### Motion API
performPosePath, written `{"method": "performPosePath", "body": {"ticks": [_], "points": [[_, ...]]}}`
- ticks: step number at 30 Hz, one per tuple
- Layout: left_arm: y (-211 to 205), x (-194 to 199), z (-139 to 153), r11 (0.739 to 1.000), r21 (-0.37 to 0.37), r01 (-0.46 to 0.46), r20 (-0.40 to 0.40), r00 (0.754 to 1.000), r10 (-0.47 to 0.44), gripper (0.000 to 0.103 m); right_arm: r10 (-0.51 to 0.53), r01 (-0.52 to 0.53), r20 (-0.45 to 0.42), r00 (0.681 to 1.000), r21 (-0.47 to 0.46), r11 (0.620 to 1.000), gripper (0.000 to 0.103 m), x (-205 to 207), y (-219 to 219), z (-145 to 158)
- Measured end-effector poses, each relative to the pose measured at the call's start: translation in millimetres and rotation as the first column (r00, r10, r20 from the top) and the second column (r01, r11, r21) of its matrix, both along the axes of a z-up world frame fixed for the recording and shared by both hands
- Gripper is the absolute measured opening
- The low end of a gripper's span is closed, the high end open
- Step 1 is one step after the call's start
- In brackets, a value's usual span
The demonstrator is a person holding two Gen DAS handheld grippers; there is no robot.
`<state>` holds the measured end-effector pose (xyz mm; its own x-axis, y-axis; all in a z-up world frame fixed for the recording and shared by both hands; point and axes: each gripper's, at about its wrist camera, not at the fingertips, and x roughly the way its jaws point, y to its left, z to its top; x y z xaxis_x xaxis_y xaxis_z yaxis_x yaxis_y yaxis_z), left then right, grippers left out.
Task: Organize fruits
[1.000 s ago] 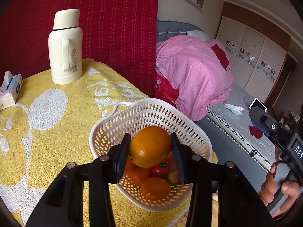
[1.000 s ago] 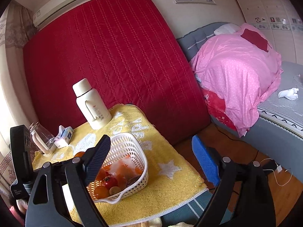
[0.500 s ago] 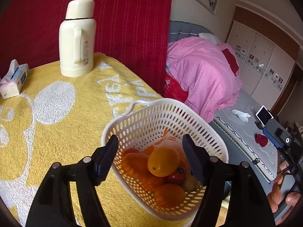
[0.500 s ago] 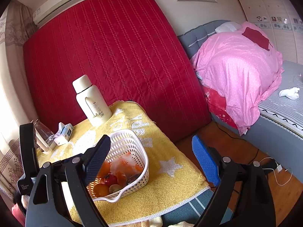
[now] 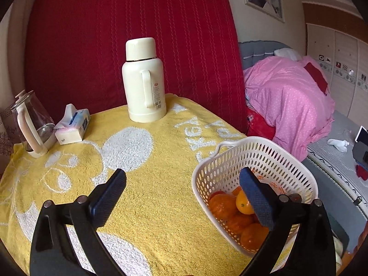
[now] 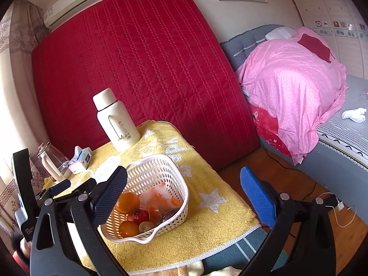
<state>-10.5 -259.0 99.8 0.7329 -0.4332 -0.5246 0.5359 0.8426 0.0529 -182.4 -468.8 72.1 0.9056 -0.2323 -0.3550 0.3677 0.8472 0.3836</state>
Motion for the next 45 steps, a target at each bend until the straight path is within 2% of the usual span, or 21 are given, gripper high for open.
{"method": "performPosePath", "body": {"ticks": [21,29,34,38,45], "points": [[30.2,-26.7,23.3,0.997,-0.071,-0.028,0.098,0.995,0.035,0.098,0.019,-0.02,-0.014,1.0,-0.035,0.999,0.1,1.0,25.5,2.6],[35.6,-32.9,27.5,0.997,-0.078,-0.028,0.116,0.993,0.037,0.098,0.014,-0.017,-0.022,1.0,-0.131,0.991,0.1,-0.1,43.7,9.3],[38.8,-36.8,26.4,0.996,-0.07,-0.047,0.12,0.991,0.055,0.098,0.021,-0.034,-0.06,0.998,-0.216,0.976,0.1,5.2,60.2,9.9],[42.6,-38.9,22.2,0.996,-0.061,-0.069,0.111,0.991,0.075,0.098,0.024,-0.058,-0.125,0.992,-0.277,0.959,0.1,14.5,73.2,5.8],[48.7,-43.2,13.6,0.996,-0.037,-0.077,0.094,0.992,0.08,0.098,0.049,-0.118,-0.224,0.973,-0.304,0.945,0.1,30.1,87.8,-11.0]]}}
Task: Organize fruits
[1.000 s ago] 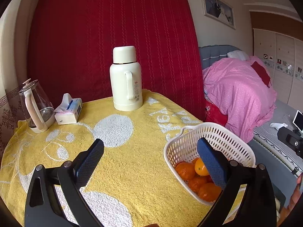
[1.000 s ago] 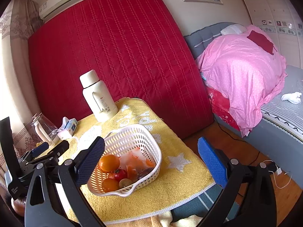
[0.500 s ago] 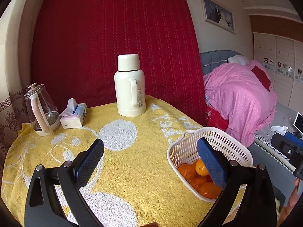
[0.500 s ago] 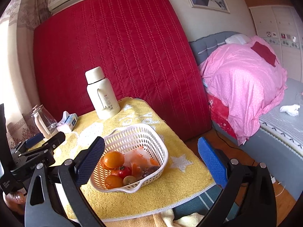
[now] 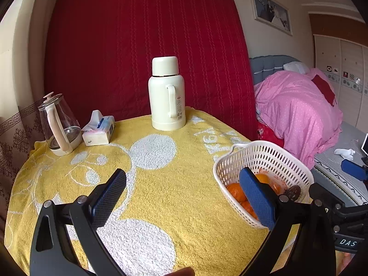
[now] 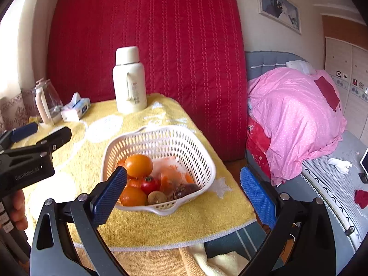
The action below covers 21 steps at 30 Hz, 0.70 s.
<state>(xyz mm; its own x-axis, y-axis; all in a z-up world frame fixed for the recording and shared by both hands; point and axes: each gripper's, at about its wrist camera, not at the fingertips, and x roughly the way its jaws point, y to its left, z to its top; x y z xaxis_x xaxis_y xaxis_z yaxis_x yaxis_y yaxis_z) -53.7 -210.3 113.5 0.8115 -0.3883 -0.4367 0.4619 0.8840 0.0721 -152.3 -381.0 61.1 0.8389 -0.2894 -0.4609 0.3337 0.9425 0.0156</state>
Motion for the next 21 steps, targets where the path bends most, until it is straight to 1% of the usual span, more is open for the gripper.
{"method": "performPosePath", "body": {"ticks": [3,6,11,16,21], "points": [[0.1,-2.6,-2.6,1.0,0.024,-0.014,0.017,1.0,0.014,0.098,0.014,-0.015,-0.02,1.0,-0.014,1.0,0.1,4.9,6.4,-5.2],[-1.8,-5.0,-3.7,0.999,0.032,-0.004,0.018,1.0,0.003,0.098,0.022,-0.023,-0.034,0.999,-0.031,0.999,0.1,7.5,11.0,-8.7],[-3.2,-5.3,-5.3,0.999,0.035,0.001,0.015,1.0,-0.002,0.098,0.026,-0.028,-0.045,0.999,-0.031,0.999,0.1,8.4,12.4,-13.6],[-3.1,-2.2,-8.0,1.0,0.03,0.003,-0.006,1.0,-0.003,0.098,0.037,-0.039,-0.059,0.998,-0.03,0.999,0.1,11.8,14.2,-18.5],[-5.5,-1.7,-11.0,0.999,0.042,0.007,-0.004,1.0,-0.007,0.098,0.054,-0.058,-0.08,0.995,-0.052,0.997,0.1,15.4,20.6,-23.9]]}}
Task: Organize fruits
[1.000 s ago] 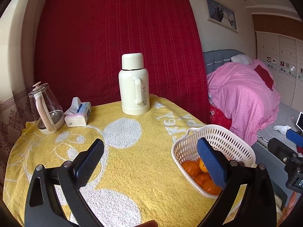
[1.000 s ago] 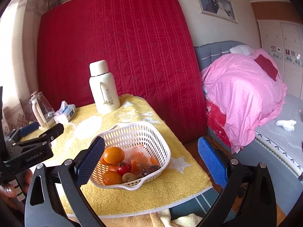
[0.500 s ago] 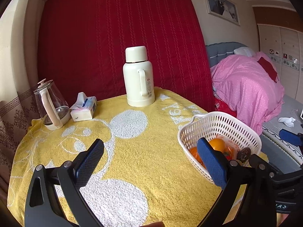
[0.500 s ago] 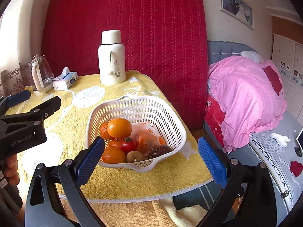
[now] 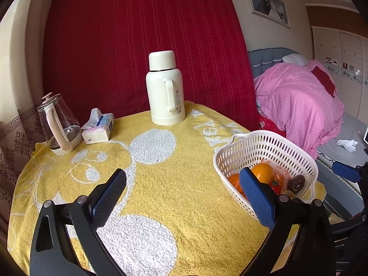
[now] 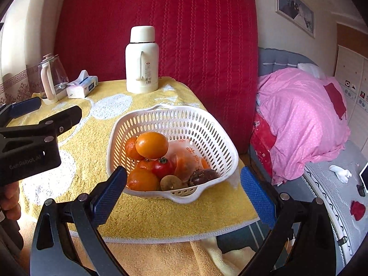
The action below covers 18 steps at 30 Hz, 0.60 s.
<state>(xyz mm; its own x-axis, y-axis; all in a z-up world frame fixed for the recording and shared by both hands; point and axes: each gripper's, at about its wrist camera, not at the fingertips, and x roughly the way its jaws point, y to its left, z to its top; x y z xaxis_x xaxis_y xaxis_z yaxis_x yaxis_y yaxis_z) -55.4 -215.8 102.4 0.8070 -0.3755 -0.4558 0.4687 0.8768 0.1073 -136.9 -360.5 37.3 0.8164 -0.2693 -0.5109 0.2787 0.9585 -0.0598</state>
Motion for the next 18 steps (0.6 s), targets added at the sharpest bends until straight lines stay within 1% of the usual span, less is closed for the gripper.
{"method": "performPosePath", "body": {"ticks": [5,18], "points": [[-3.3,2.3,-4.4,1.0,0.015,0.006,-0.008,1.0,-0.006,0.098,0.008,-0.008,-0.015,1.0,0.003,1.0,0.1,3.0,0.9,-3.9],[-12.8,-2.3,-9.6,0.998,0.052,0.037,-0.003,0.999,-0.037,0.098,-0.009,0.009,-0.019,1.0,0.015,1.0,0.1,3.7,-3.3,-4.9]]}}
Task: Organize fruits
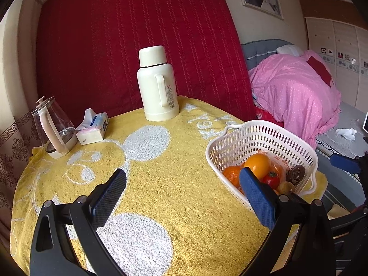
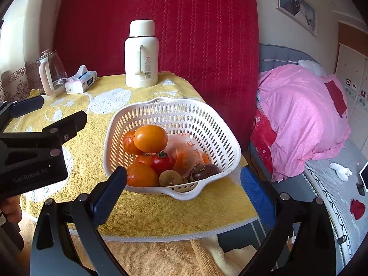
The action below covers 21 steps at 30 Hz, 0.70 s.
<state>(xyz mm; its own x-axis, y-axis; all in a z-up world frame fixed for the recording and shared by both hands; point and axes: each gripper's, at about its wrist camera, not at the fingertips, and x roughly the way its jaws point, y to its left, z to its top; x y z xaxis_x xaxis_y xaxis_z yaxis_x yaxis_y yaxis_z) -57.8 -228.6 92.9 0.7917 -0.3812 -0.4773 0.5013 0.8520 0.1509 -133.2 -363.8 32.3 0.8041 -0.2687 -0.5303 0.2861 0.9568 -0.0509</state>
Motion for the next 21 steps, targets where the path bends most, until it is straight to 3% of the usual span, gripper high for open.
{"method": "performPosePath", "body": {"ticks": [10,21], "points": [[-2.2,-5.5,-2.6,1.0,0.018,0.024,0.016,1.0,-0.025,0.098,0.01,-0.01,-0.001,1.0,0.008,1.0,0.1,-3.0,0.6,-0.6],[22.7,0.3,-10.9,0.999,0.032,-0.017,-0.041,0.999,0.018,0.098,0.034,-0.034,-0.005,0.999,0.013,0.999,0.1,-3.3,15.9,-1.2]]}}
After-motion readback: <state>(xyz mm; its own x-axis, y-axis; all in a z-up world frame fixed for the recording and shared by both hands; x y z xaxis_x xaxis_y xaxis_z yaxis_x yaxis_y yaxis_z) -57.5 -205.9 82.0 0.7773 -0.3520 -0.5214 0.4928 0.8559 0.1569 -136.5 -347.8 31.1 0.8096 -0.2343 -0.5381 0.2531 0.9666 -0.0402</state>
